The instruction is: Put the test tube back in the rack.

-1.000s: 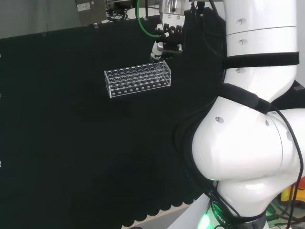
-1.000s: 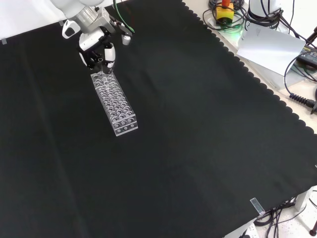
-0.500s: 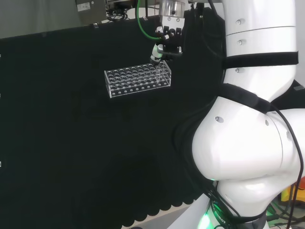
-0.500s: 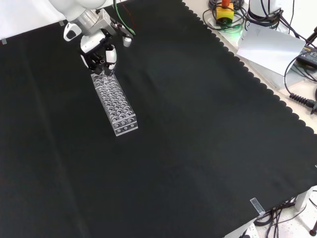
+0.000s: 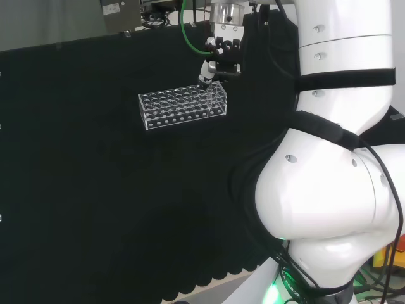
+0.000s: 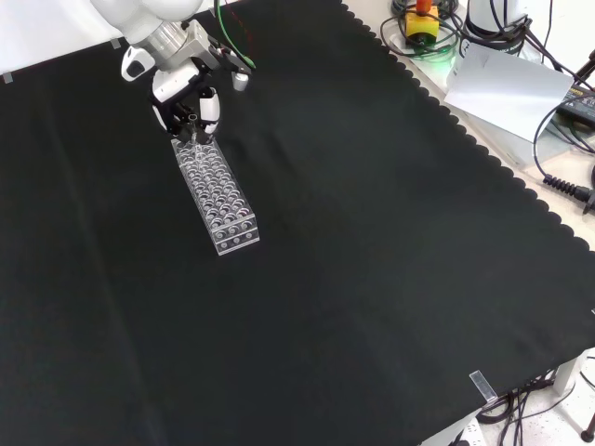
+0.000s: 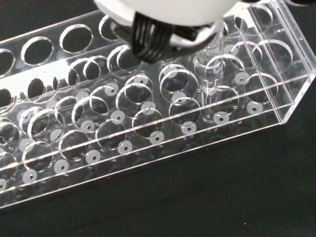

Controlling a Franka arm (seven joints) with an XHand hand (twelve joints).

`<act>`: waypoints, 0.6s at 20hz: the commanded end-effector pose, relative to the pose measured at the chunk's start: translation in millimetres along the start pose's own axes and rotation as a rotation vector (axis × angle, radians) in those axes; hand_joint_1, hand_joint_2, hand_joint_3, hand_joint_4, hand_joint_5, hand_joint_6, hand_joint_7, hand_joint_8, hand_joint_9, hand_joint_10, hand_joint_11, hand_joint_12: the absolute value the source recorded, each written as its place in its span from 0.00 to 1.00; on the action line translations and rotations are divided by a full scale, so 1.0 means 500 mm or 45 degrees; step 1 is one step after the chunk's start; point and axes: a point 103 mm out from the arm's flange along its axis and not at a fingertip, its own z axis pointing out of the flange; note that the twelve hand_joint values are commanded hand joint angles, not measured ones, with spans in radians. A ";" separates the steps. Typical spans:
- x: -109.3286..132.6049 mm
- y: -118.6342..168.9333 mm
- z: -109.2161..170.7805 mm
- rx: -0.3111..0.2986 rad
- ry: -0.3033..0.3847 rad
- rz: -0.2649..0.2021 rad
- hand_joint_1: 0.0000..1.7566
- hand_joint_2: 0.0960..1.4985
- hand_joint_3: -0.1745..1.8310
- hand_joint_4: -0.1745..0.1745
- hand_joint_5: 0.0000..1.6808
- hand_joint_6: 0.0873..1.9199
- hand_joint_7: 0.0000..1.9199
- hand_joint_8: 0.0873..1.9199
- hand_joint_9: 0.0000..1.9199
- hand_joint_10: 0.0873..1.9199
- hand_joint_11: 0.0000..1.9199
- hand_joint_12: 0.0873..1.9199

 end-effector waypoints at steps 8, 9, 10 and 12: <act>0.024 -0.015 0.004 0.117 0.113 -0.076 0.66 0.34 0.44 0.10 0.37 0.38 0.48 0.40 0.54 0.37 0.31 0.71; 0.026 -0.017 0.004 0.125 0.121 -0.087 0.64 0.32 0.45 0.15 0.29 0.36 0.41 0.43 0.48 0.39 0.27 0.73; 0.024 -0.018 0.004 0.134 0.129 -0.095 0.62 0.32 0.45 0.19 0.24 0.33 0.35 0.44 0.42 0.41 0.24 0.75; 0.020 -0.020 0.005 0.140 0.138 -0.103 0.60 0.31 0.44 0.23 0.19 0.28 0.28 0.46 0.35 0.43 0.20 0.76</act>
